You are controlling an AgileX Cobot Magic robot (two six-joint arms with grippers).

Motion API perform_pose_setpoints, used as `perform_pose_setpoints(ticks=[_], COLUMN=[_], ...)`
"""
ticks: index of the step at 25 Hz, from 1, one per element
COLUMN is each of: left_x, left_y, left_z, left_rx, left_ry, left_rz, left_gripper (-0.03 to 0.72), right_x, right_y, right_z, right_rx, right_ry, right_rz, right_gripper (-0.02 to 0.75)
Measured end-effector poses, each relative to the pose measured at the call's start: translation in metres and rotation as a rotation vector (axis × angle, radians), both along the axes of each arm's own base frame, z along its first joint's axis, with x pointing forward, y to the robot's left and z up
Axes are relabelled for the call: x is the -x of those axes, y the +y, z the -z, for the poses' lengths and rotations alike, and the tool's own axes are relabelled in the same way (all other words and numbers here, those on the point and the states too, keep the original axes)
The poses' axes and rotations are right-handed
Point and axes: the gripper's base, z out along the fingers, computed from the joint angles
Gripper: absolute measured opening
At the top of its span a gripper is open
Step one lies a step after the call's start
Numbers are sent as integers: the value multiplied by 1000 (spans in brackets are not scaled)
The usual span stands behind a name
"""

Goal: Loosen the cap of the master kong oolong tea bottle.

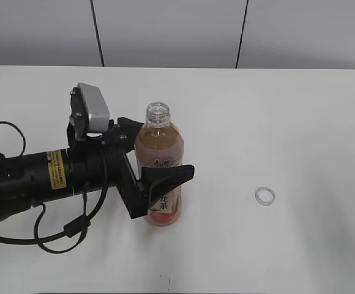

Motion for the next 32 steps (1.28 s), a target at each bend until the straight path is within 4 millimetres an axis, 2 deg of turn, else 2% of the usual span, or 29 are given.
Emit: perform_pose_setpoints(ticks=[5, 11, 19, 24, 32], left_x=[-1, 0, 5, 9, 33], left_y=[0, 2, 5, 12, 31], left_z=[-7, -33, -66, -91, -150], left_rx=[25, 81, 158, 112, 130], left_ry=[16, -30, -51, -36, -137], left_rz=[-15, -37, -45, -113, -202], left_gripper=[585, 585, 585, 585, 585], right_x=[35, 56, 68, 73, 77], right_y=[-11, -19, -22, -24, -25], right_z=[1, 11, 6, 4, 2], right_rx=[-31, -50, -78, -92, -99], right_ry=[-99, -166, -240, -277, -299], right_rz=[-5, -9, -9, -9, -9], right_gripper=[554, 554, 554, 554, 554])
